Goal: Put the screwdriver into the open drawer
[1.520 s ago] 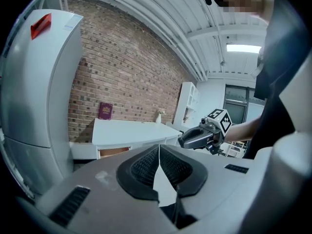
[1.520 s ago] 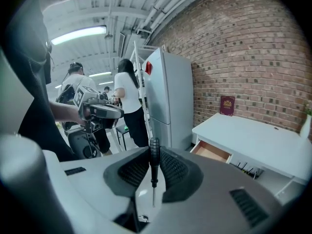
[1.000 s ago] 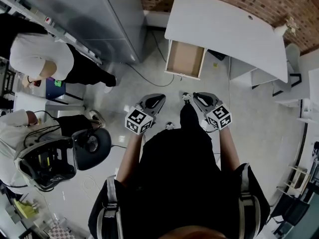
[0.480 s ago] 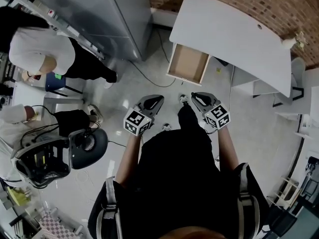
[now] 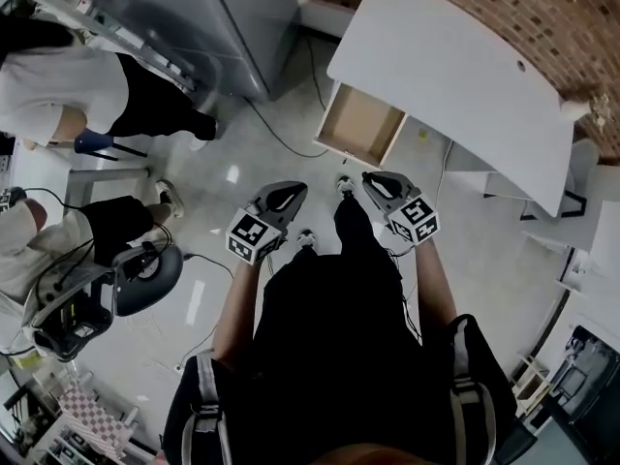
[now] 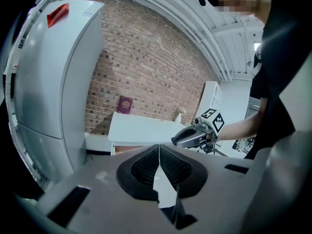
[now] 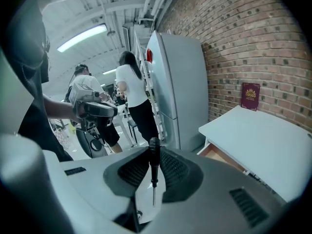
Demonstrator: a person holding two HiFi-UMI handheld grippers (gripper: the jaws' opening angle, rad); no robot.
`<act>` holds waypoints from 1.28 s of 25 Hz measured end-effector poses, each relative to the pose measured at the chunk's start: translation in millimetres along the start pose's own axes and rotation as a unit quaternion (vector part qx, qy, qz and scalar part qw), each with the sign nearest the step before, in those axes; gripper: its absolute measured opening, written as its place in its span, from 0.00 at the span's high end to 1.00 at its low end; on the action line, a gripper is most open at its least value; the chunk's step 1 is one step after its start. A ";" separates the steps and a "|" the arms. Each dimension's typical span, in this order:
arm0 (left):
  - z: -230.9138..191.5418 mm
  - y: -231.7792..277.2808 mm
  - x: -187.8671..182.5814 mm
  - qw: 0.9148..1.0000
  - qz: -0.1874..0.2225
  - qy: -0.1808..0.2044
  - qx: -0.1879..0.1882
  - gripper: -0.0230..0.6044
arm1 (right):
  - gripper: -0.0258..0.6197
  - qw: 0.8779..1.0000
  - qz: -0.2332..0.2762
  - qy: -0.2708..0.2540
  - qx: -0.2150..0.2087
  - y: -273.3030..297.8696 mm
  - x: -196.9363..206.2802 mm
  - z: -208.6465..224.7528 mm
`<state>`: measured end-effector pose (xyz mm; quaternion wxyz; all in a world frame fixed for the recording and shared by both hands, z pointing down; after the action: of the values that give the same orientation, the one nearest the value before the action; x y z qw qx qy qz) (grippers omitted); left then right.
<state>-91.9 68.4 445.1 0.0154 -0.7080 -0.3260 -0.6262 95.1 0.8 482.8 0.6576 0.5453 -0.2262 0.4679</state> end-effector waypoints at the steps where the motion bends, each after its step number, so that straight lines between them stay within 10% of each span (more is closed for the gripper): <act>1: -1.9 4.8 -0.2 1.000 -0.004 0.000 -0.001 0.94 | 0.77 1.000 -0.001 0.002 -0.004 2.1 0.9 8.0; 32: -7.8 155.6 55.5 0.993 -0.096 -0.066 0.000 0.94 | 0.77 0.991 -0.108 0.020 -0.073 76.8 114.6 188.3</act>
<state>-23.7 -32.8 556.7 -0.0663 -0.7133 -0.3922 -0.5770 121.7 -134.4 671.3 0.7467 0.5075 -0.1868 0.3874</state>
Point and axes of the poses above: the fingertips, and each gripper's own axes: y forward along the fingers, z to its right, x out of its underside, the point moved 4 cm from there along -y, backward along the fingers, and after that the axes turned 13 degrees about -x, right-handed, at the moved point
